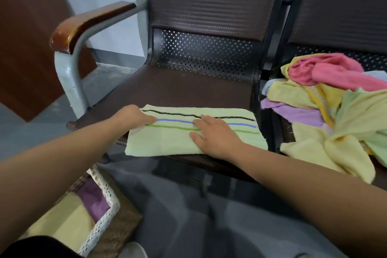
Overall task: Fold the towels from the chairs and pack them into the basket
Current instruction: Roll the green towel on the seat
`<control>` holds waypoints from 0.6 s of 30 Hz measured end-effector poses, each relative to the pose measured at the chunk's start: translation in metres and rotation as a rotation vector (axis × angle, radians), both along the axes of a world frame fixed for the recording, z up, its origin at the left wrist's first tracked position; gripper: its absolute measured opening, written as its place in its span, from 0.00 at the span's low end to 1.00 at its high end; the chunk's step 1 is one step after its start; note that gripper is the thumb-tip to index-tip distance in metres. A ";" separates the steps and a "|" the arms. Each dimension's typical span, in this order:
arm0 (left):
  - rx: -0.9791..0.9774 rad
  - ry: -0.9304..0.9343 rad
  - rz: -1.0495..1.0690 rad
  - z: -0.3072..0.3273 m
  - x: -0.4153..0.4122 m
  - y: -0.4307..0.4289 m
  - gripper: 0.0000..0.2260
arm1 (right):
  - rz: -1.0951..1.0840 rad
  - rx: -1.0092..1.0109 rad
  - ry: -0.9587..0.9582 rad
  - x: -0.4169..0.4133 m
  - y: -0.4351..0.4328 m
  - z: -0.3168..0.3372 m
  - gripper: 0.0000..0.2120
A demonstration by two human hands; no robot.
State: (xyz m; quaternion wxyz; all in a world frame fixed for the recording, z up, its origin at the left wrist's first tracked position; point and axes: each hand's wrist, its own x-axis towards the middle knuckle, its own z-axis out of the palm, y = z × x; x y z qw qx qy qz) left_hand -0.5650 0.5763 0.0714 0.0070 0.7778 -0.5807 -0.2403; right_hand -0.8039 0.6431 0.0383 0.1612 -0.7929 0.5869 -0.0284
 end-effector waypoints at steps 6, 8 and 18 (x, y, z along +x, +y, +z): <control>-0.039 0.093 0.031 0.001 0.004 0.009 0.20 | 0.083 0.050 -0.059 -0.002 0.011 0.001 0.27; -0.114 0.106 -0.005 0.005 0.003 0.014 0.20 | 0.092 0.051 -0.049 -0.001 0.011 0.000 0.27; -0.162 0.217 -0.046 0.046 -0.018 0.027 0.12 | -0.033 0.207 -0.306 0.001 0.002 0.006 0.22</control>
